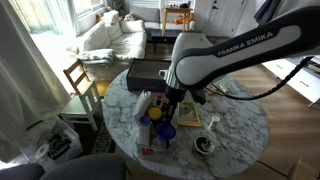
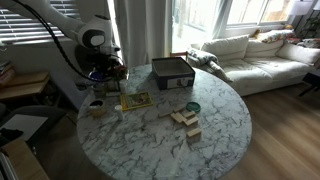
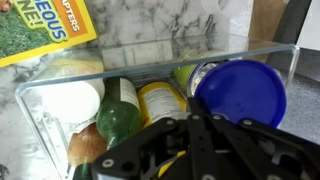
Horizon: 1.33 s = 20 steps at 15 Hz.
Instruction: Put the lid on the can on the table then put the other can on top
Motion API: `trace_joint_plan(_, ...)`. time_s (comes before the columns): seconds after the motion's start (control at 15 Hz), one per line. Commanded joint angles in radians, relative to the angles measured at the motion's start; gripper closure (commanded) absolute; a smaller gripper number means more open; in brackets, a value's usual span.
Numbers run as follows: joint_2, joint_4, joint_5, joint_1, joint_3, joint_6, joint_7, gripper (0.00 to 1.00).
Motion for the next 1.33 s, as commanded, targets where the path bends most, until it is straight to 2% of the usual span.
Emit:
trace_joint_plan(0.0, -0.057, -0.022, 0.002, -0.032, 0.009, -0.100, -0.018, 1.00)
trace_joint_plan(0.2, -0.105, -0.045, -0.012, -0.040, -0.010, -0.165, -0.010, 1.00)
trace_joint_plan(0.4, -0.179, -0.131, -0.026, -0.054, -0.046, -0.193, 0.015, 1.00)
trace_joint_plan(0.87, -0.363, -0.417, -0.052, -0.087, -0.141, -0.146, 0.067, 1.00)
trace_joint_plan(1.07, -0.402, -0.484, -0.053, -0.069, -0.145, -0.097, 0.107, 1.00)
trace_joint_plan(1.27, -0.408, -0.525, -0.086, -0.036, -0.125, 0.001, 0.211, 1.00)
